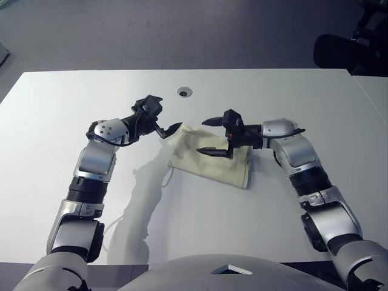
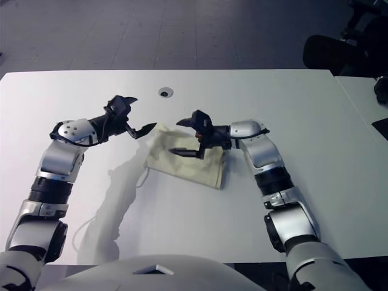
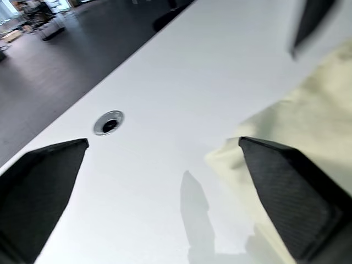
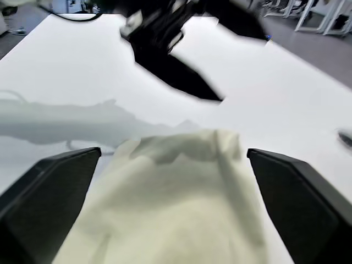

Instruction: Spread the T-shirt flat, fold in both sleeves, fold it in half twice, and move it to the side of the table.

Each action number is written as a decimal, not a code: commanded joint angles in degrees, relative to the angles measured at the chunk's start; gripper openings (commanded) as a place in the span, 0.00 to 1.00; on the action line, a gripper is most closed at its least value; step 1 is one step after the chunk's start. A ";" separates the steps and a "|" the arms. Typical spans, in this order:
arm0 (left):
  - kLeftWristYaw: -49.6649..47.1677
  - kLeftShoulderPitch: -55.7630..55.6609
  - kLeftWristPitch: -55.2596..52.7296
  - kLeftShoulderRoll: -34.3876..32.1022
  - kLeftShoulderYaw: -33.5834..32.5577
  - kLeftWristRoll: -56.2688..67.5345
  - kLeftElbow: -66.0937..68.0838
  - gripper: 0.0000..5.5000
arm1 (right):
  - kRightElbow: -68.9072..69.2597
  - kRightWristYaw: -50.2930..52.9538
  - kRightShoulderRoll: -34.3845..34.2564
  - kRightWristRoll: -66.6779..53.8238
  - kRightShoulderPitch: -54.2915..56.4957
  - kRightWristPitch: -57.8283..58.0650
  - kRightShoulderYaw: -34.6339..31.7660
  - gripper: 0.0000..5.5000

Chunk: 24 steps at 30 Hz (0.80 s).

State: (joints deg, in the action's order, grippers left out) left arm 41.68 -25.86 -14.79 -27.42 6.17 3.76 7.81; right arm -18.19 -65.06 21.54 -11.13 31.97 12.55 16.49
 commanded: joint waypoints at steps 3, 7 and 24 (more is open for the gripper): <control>-0.49 -3.33 -1.09 1.14 -0.48 0.73 0.76 0.98 | -13.17 -1.05 -1.35 3.99 -0.42 -8.04 1.73 0.98; -0.63 -3.16 -1.63 1.00 -0.79 0.95 0.00 0.98 | -21.19 -1.60 -1.76 6.29 -0.95 -10.76 2.38 0.98; -21.45 7.43 -18.49 11.72 -12.30 6.85 -22.96 0.98 | -44.70 51.40 1.87 0.73 -28.52 -4.09 -17.84 0.98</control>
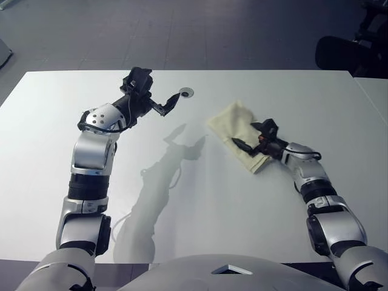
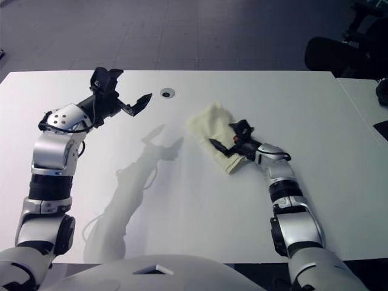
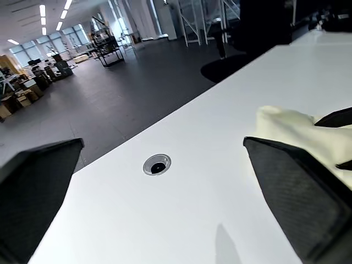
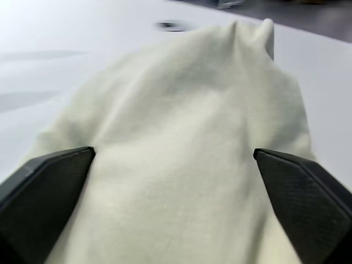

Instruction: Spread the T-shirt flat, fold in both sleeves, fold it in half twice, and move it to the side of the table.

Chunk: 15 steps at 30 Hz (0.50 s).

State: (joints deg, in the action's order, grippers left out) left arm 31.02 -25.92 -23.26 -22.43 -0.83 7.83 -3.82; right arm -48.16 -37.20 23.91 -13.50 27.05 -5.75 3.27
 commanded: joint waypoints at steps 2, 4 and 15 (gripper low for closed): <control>-13.80 8.73 -11.93 8.50 -6.20 3.18 -13.24 0.98 | -12.91 25.34 -1.65 2.05 -23.61 14.26 -5.78 0.98; -15.42 9.10 -12.97 9.17 -6.32 2.99 -13.86 0.98 | -9.17 27.34 -1.96 0.97 -23.76 15.80 -7.26 0.98; -18.53 14.02 -15.74 9.63 -6.92 3.30 -19.19 0.98 | -1.44 20.46 9.07 1.79 -35.70 17.53 -8.33 0.98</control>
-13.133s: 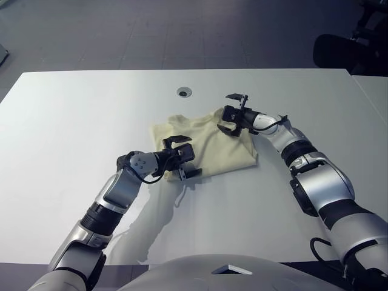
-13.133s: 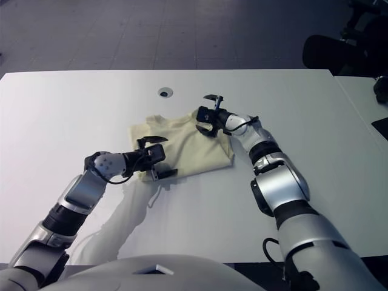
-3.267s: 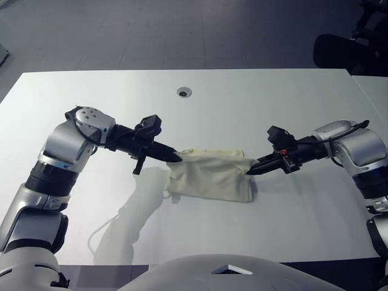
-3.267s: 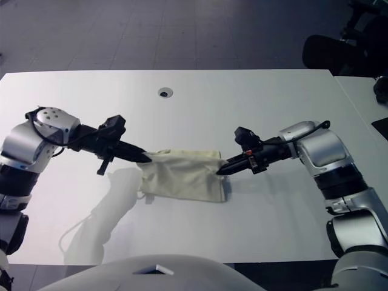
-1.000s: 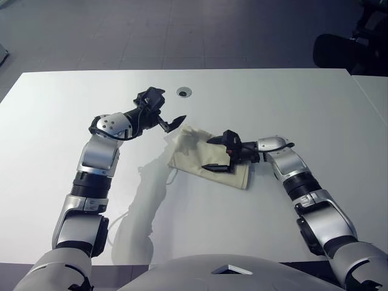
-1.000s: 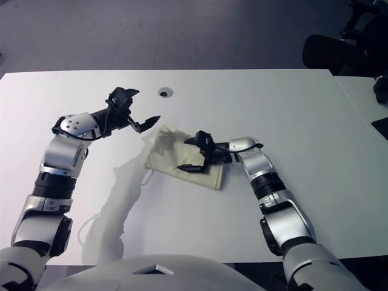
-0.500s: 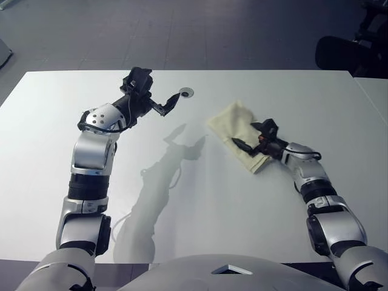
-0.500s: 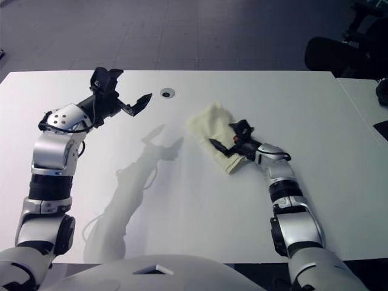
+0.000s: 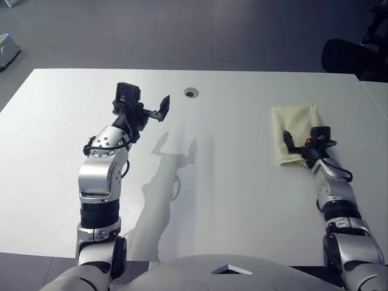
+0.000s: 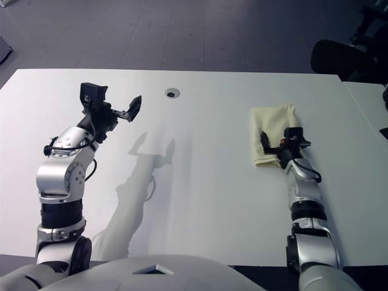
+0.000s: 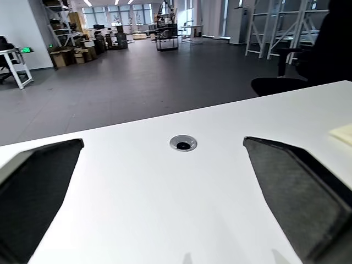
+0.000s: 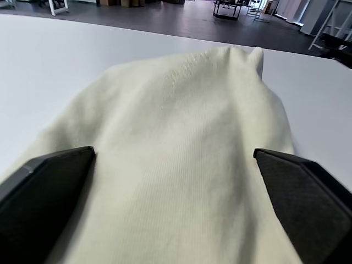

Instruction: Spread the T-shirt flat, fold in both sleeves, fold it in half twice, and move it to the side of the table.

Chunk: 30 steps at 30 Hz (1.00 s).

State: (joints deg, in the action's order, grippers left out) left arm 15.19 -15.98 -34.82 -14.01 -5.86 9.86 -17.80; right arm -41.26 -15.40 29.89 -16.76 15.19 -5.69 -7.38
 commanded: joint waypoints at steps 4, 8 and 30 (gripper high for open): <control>-3.62 4.62 -4.67 1.39 -1.55 1.58 -5.89 0.98 | -5.48 -3.19 5.51 4.93 -23.59 18.32 3.25 0.98; -4.68 4.20 -4.28 1.04 -2.40 1.92 -6.56 0.98 | 11.07 -0.39 5.49 1.78 -21.77 13.55 0.22 0.98; -10.76 10.53 5.06 6.70 0.08 -0.55 -5.58 0.98 | 59.65 23.71 -20.43 9.70 -7.44 37.33 8.54 0.98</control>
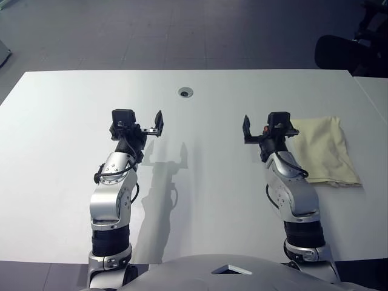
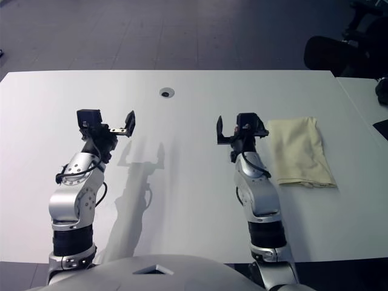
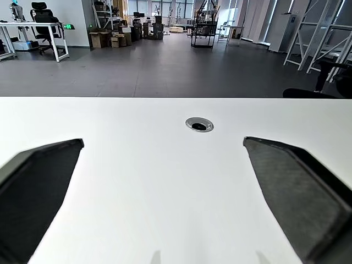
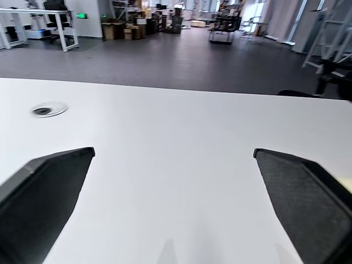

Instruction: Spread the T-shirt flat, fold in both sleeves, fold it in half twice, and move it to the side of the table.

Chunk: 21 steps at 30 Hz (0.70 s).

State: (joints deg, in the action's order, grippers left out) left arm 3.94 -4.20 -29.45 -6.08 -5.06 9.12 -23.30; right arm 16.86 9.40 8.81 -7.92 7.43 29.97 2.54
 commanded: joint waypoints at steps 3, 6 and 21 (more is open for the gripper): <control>0.79 -2.09 -1.45 -1.64 -1.44 0.87 -0.54 0.98 | 2.18 -1.69 0.67 1.41 0.13 2.58 -2.28 0.98; 0.23 -2.48 -1.61 -1.41 -1.57 0.89 -0.38 0.98 | 1.56 -2.83 0.44 1.62 0.20 2.85 -2.97 0.98; -2.01 -1.83 -0.97 -0.55 -1.97 0.50 -0.26 0.98 | -1.63 -7.52 -0.47 2.24 2.22 3.53 -3.07 0.98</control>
State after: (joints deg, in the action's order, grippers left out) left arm 2.34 -5.95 -30.10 -6.92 -6.97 9.73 -23.33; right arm 15.74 2.07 8.92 -5.89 8.61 32.90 0.02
